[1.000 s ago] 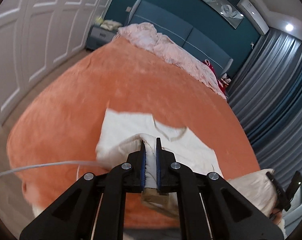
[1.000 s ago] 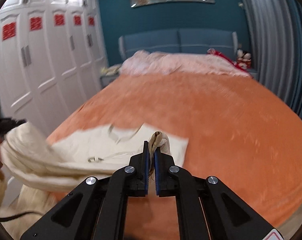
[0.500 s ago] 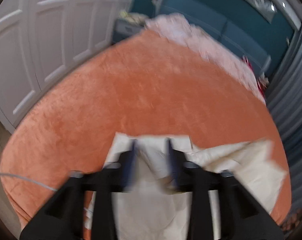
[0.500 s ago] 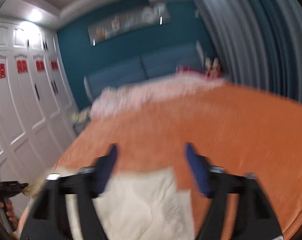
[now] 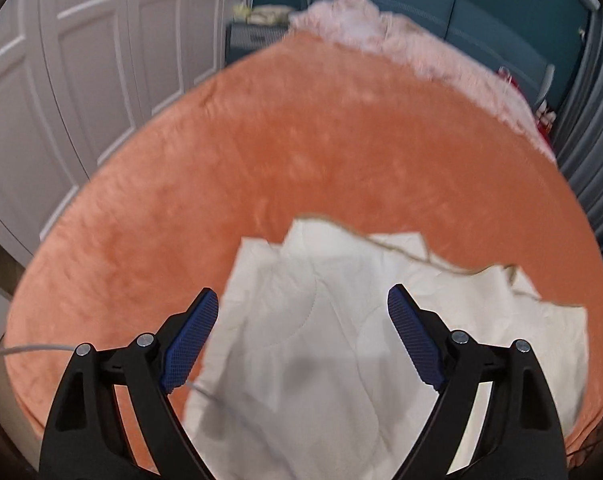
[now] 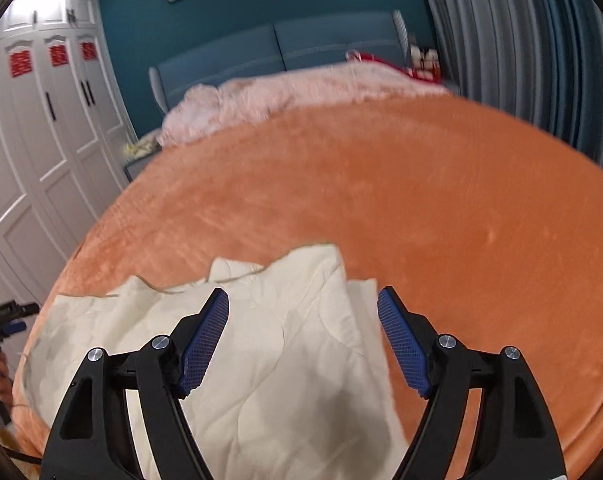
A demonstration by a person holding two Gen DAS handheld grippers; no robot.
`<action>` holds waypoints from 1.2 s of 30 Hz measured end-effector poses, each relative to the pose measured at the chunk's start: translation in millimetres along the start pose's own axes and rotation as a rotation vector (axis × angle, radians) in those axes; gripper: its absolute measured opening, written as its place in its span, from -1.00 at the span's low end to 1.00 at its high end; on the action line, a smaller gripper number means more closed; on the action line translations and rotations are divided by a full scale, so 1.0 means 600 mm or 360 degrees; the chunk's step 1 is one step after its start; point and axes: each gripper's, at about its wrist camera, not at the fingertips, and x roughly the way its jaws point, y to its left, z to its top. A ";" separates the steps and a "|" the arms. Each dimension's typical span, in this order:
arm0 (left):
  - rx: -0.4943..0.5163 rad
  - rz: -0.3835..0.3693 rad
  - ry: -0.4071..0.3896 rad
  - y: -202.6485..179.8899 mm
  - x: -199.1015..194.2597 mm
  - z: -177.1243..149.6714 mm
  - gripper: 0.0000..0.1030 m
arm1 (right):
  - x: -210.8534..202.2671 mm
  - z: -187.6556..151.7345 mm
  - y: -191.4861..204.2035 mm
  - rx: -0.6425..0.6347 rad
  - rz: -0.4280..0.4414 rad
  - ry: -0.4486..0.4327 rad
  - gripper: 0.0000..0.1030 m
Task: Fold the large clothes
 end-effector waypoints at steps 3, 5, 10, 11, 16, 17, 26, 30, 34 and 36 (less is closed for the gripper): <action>-0.0045 -0.0002 0.0084 0.007 0.044 0.006 0.63 | 0.044 0.001 0.006 0.0039 -0.0002 0.0072 0.47; -0.0139 -0.0048 0.0170 0.021 0.075 0.011 0.63 | 0.071 0.003 0.007 0.0065 -0.0005 0.0115 0.47; -0.0316 -0.0172 0.0256 0.043 0.106 0.023 -0.08 | 0.140 0.012 0.014 0.0051 -0.0075 0.0289 -0.67; -0.0296 -0.0180 0.0242 0.039 0.103 0.026 -0.38 | 0.142 0.016 0.016 0.0046 -0.0057 0.0293 -0.81; -0.0149 -0.0145 0.0066 0.003 0.065 0.057 -0.77 | 0.076 0.056 0.031 -0.0014 -0.0073 0.0006 -0.88; -0.0143 -0.0136 0.0039 -0.003 0.061 0.064 -0.77 | 0.070 0.061 0.033 -0.0024 -0.0088 -0.0025 -0.88; -0.0035 0.0198 0.0138 -0.035 0.169 0.038 -0.72 | 0.191 0.002 0.020 -0.0175 -0.0344 0.0230 -0.87; 0.0050 0.0292 0.0061 -0.045 0.182 0.015 -0.68 | 0.216 -0.023 0.026 -0.0230 -0.0388 0.0256 -0.85; 0.0099 0.0362 0.0002 -0.056 0.189 0.008 -0.67 | 0.233 -0.037 0.033 -0.0272 -0.0421 0.0272 -0.82; 0.0082 0.0353 -0.0009 -0.053 0.193 0.009 -0.66 | 0.237 -0.039 0.033 -0.0273 -0.0422 0.0276 -0.80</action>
